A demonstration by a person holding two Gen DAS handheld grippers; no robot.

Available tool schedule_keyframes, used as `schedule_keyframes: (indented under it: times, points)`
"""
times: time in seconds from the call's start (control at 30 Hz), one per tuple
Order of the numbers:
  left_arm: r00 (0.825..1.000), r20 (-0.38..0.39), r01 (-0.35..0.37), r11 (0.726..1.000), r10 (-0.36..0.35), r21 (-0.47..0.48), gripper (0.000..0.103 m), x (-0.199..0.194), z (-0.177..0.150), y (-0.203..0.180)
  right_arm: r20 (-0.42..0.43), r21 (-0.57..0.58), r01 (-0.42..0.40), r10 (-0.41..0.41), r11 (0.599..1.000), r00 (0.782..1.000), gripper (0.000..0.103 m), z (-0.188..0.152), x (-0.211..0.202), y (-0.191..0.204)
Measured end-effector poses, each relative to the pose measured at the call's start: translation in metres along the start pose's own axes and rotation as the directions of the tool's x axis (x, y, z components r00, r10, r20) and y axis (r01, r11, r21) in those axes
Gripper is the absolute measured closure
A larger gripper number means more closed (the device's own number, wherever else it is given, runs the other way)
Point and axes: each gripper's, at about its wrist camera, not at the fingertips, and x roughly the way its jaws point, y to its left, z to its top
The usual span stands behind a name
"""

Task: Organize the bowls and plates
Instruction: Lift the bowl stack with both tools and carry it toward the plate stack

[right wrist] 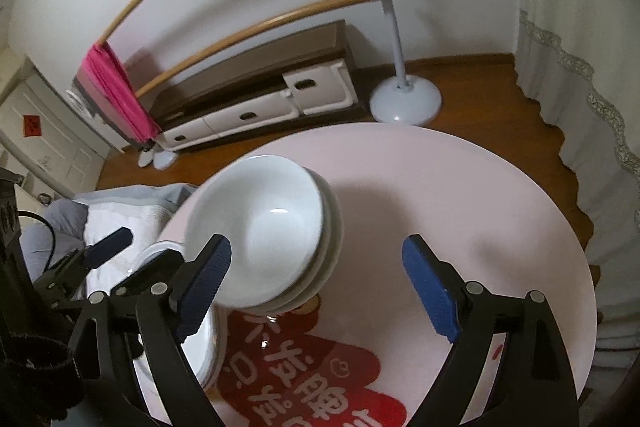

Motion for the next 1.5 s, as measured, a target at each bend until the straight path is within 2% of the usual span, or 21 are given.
schedule_keyframes:
  times: [0.13, 0.37, 0.43, 0.53, 0.6, 0.67, 0.7, 0.93, 1.5]
  points:
    - [0.997, -0.067, 0.033, 0.999, -0.035, -0.032, 0.024, 0.021, 0.008, 0.008, -0.051, 0.006, -0.006, 0.006, 1.0, 0.999, 0.017, 0.003, 0.018, -0.003]
    - [0.984, -0.156, 0.075, 0.995, -0.083, -0.06, 0.042, 0.048, 0.027, 0.017, -0.14, -0.018, -0.011, 0.008, 1.0, 0.99, 0.032, 0.003, 0.04, -0.004]
    - [0.981, -0.169, 0.087, 0.994, -0.098, -0.07, 0.044, 0.051, 0.034, 0.019, -0.164, -0.032, -0.005, 0.0, 0.999, 0.986, 0.034, 0.004, 0.045, -0.003]
    - [0.976, -0.181, 0.109, 0.991, -0.122, -0.084, 0.053, 0.055, 0.039, 0.021, -0.195, -0.045, -0.006, -0.003, 0.999, 0.981, 0.043, 0.005, 0.049, -0.002]
    - [0.973, -0.181, 0.126, 0.987, -0.142, -0.096, 0.063, 0.058, 0.043, 0.023, -0.217, -0.048, -0.011, 0.0, 0.999, 0.976, 0.052, 0.004, 0.052, -0.002]
    - [0.968, -0.189, 0.15, 0.983, -0.168, -0.105, 0.068, 0.061, 0.046, 0.026, -0.235, -0.053, -0.013, 0.001, 0.999, 0.972, 0.062, 0.004, 0.055, -0.002]
    - [0.964, -0.194, 0.162, 0.981, -0.18, -0.107, 0.071, 0.062, 0.047, 0.027, -0.24, -0.054, -0.021, 0.007, 0.998, 0.971, 0.064, 0.003, 0.056, -0.002]
    - [0.95, -0.215, 0.201, 0.97, -0.227, -0.134, 0.072, 0.075, 0.054, 0.047, -0.248, -0.03, -0.039, 0.03, 0.999, 0.968, 0.064, 0.003, 0.059, -0.004]
    - [0.935, -0.25, 0.204, 0.957, -0.253, -0.204, 0.073, 0.085, 0.055, 0.06, -0.266, 0.026, -0.059, 0.063, 0.998, 0.962, 0.064, 0.002, 0.056, -0.004]
